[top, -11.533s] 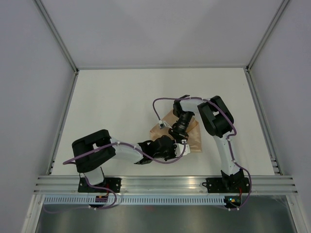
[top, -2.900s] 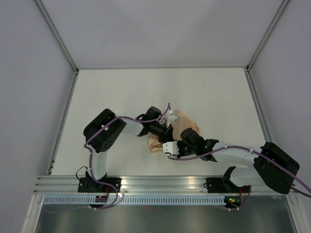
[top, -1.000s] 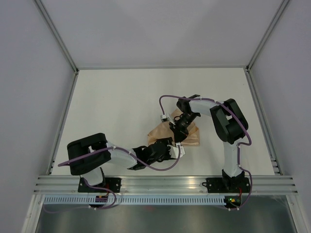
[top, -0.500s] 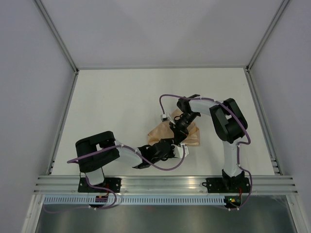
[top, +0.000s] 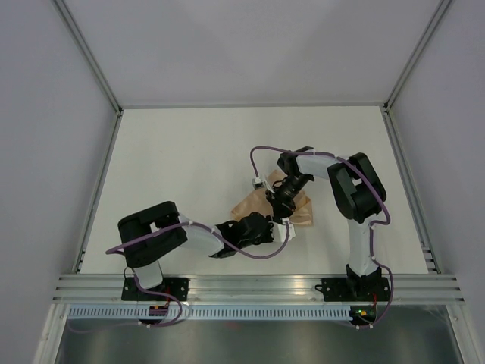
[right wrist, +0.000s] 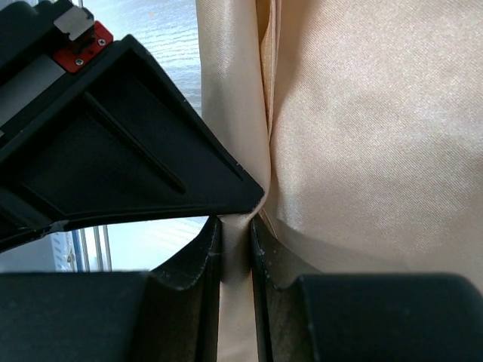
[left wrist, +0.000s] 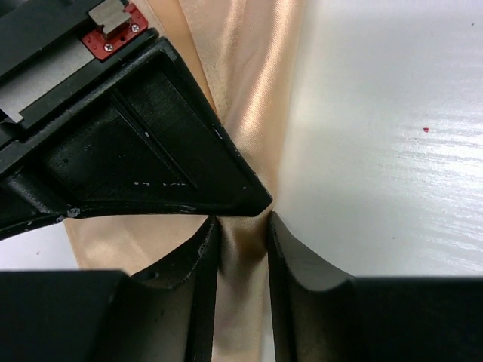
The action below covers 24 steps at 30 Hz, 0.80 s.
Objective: Fold the napkin, place the utensils inside, and roll it up
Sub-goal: Roll the napkin with the utensil
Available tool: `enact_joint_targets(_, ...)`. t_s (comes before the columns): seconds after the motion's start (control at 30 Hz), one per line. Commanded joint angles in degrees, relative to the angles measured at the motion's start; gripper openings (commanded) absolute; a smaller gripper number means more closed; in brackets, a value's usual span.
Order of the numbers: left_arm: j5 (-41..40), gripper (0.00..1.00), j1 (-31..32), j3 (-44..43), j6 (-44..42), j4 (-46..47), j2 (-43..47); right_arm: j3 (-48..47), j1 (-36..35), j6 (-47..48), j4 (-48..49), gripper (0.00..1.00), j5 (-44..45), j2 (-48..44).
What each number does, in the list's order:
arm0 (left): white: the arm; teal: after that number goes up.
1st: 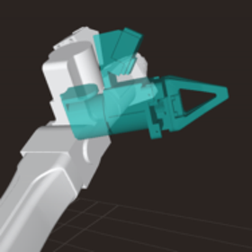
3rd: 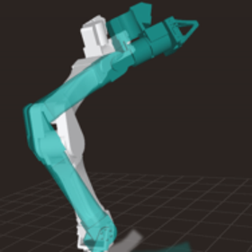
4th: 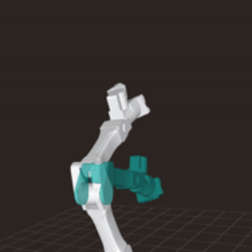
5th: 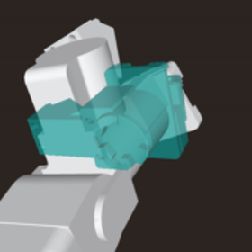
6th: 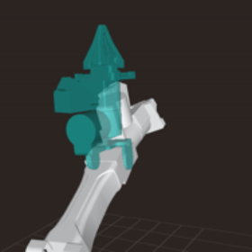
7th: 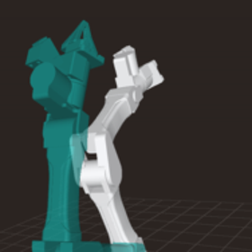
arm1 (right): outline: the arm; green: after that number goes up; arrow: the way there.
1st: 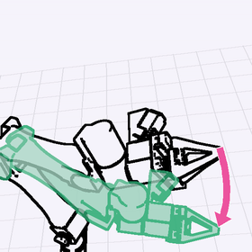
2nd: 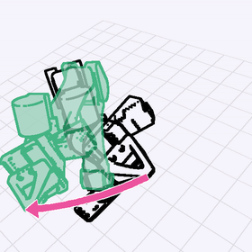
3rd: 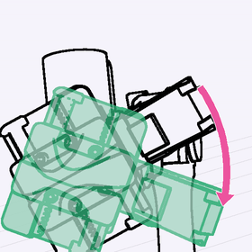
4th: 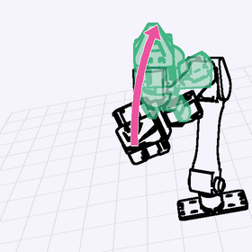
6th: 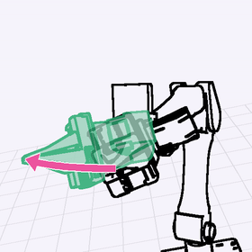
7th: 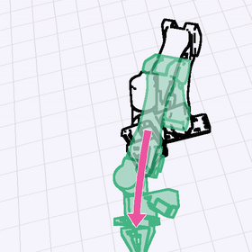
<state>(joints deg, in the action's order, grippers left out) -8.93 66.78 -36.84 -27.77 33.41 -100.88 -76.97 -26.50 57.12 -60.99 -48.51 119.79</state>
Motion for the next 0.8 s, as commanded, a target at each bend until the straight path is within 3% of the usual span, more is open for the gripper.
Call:
enact_joint_targets(0.0, 7.77, 0.02, -2.79, -0.95, 7.1, -7.48, -1.52, 1.65, 0.31, 1.59, 3.34, 0.2, 4.93, -0.07)
enact_joint_targets(0.07, 12.15, 0.02, -4.2, -1.22, 8.69, -8.79, -1.16, 1.65, 1.01, 0.8, 3.42, 0.34, 4.13, -3.06)
enact_joint_targets(0.17, 16.55, 0.02, -6.84, -1.66, 11.24, -10.73, -0.72, 1.56, 2.59, -0.87, 4.21, 0.46, 2.2, -7.8)
enact_joint_targets(0.37, 26.49, 0.02, -11.41, -4.2, 16.16, -15.04, -1.69, 2.52, 8.12, -9.74, 11.76, 0.52, 0.09, -17.65)
enact_joint_targets(0.53, 36.14, 0.02, -15.45, -5.52, 20.82, -16.35, -3.62, 8.66, 14.09, -14.23, 21.87, 0.52, 1.14, -28.62)
enact_joint_targets(0.77, 49.35, 0.02, -20.64, -9.12, 26.8, -20.13, -9.06, 29.21, 14.03, -11.08, 37.78, 0.56, 7.19, -50.07)
